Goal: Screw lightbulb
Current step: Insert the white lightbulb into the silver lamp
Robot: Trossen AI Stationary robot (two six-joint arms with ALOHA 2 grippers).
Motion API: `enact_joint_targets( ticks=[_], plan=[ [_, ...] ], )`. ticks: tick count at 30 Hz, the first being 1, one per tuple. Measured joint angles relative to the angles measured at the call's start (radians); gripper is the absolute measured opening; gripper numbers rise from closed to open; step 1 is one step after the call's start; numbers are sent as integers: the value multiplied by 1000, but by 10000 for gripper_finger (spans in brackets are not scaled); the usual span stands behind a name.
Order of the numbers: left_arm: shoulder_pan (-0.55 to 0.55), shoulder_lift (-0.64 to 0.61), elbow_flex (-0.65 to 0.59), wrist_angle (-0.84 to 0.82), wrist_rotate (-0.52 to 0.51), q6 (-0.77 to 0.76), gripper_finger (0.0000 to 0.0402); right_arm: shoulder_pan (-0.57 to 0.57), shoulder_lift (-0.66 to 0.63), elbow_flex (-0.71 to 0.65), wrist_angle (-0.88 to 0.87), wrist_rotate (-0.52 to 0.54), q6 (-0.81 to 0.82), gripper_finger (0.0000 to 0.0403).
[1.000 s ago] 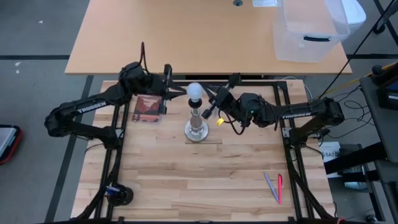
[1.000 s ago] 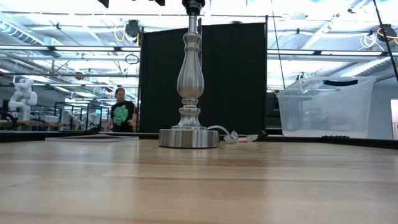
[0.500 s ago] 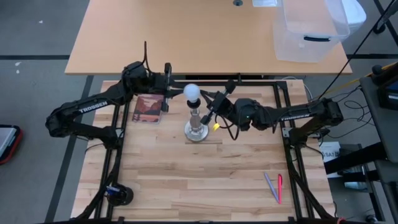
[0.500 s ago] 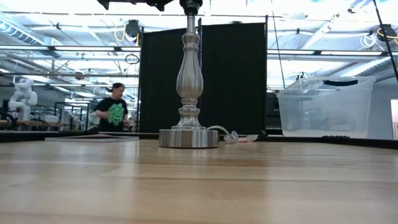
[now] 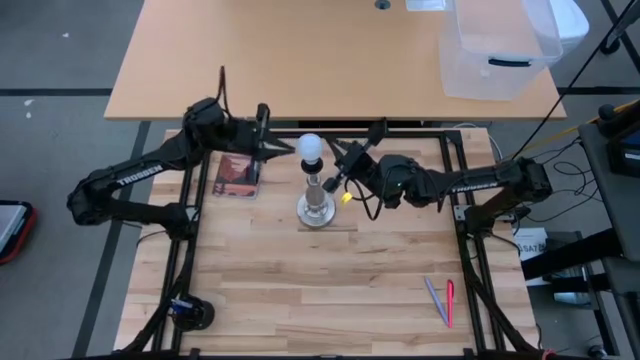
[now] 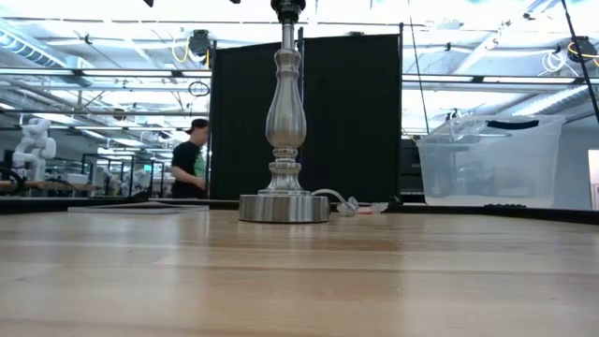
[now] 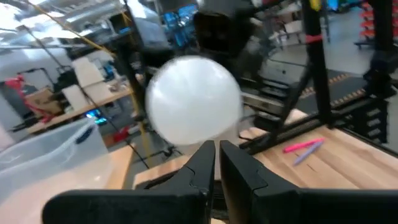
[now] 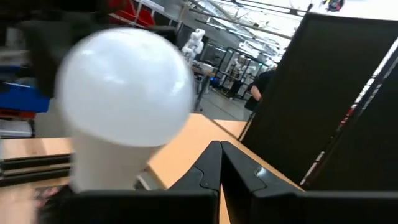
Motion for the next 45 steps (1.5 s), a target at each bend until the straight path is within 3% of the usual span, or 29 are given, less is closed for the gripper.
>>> enact_joint_targets(
  ticks=[20,33,45],
  plan=[
    [-75,2,0,31,-78,49,29,-114,-1,0,61,-285,30,0],
    [-38,4,0,25,-114,28,29,-71,-2,1,55,-274,28,0],
    [-23,5,0,1,-198,29,29,-28,-2,1,-6,-160,52,0]
  ],
)
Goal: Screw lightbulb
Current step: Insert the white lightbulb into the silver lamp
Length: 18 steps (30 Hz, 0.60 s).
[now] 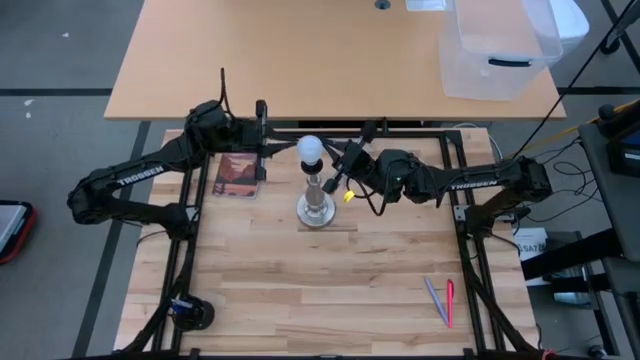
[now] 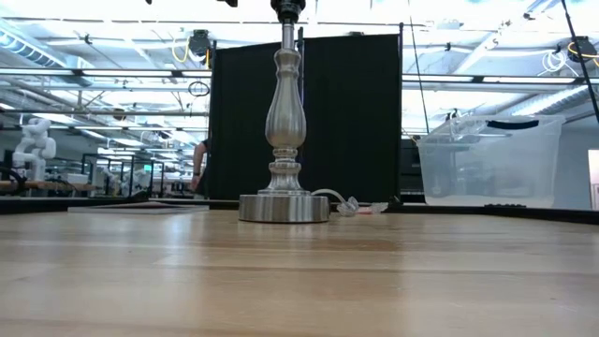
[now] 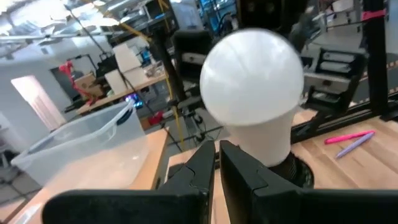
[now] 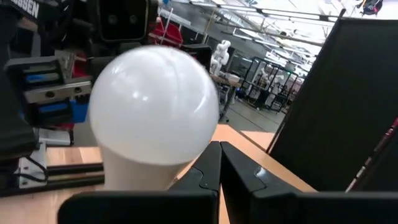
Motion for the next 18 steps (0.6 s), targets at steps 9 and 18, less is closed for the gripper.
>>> enact_joint_targets(
  ticks=[9,18],
  plan=[
    [33,-71,0,-65,134,-2,29,19,0,0,-5,54,-14,0],
    [-59,-48,0,-66,184,24,29,-22,0,0,82,21,-58,0]
  ],
)
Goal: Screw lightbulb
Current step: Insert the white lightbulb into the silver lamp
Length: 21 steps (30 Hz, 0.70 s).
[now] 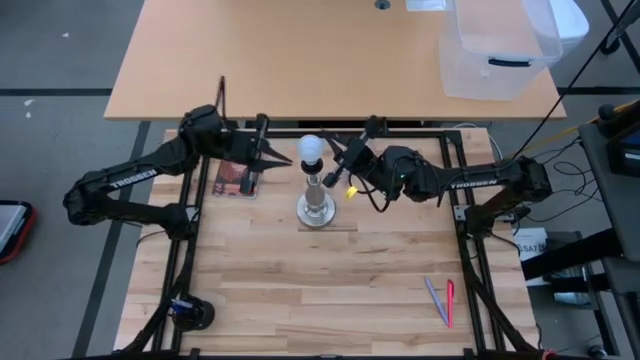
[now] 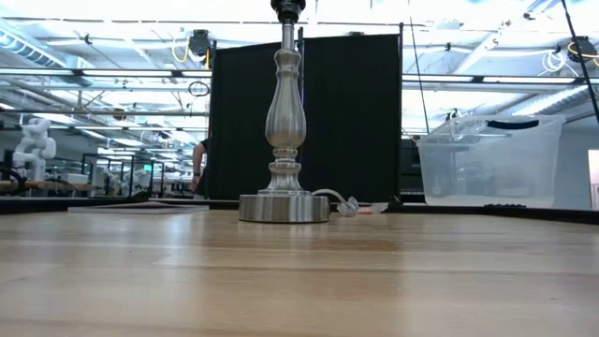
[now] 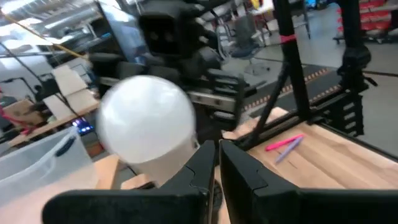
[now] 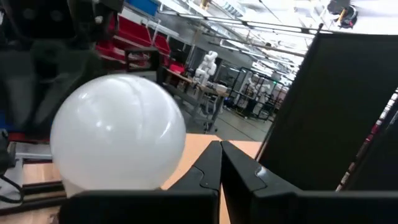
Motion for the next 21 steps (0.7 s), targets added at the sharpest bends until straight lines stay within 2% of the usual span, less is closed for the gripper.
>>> enact_joint_targets(
  ticks=[4,21],
  plan=[
    [-20,25,0,60,-44,0,29,-21,0,0,11,-70,11,0],
    [-6,63,0,118,-108,-21,29,-23,0,0,15,-93,8,0]
  ],
)
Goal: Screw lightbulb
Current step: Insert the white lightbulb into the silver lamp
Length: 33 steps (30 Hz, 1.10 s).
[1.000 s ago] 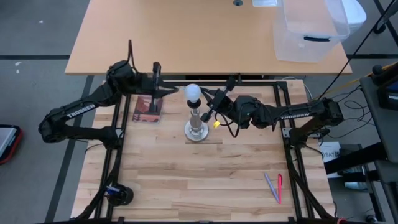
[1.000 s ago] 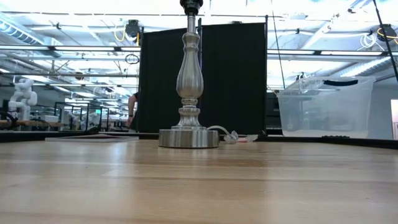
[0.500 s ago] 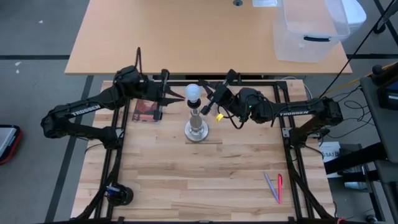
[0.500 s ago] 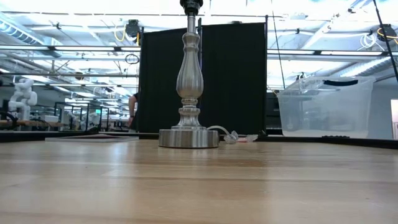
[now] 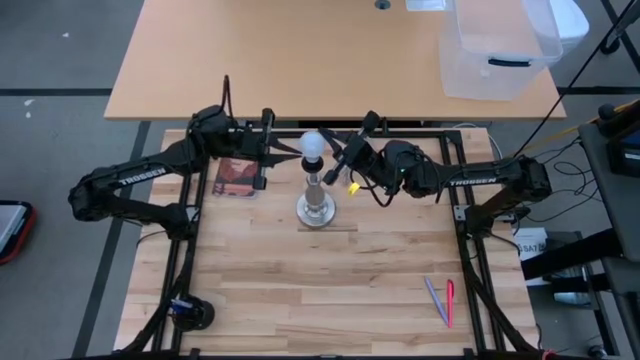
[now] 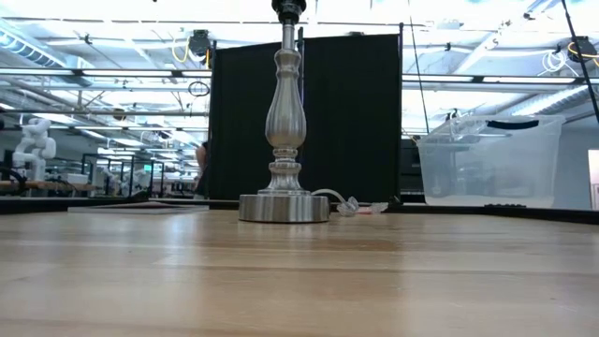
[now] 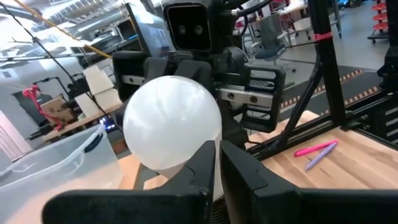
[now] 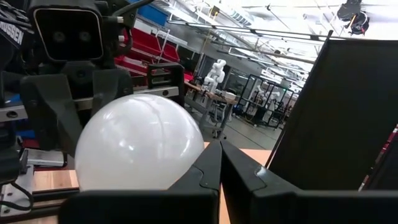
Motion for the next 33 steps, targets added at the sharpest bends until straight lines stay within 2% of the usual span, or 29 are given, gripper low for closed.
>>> enact_joint_targets(
  ticks=[15,27,33],
  plan=[
    [32,19,0,0,-3,-5,29,29,-4,2,-52,44,53,0],
    [64,35,0,-16,-39,-13,29,61,3,-1,-106,1,70,0],
    [77,40,0,-20,-38,-14,29,72,1,-1,-155,14,113,0]
  ],
)
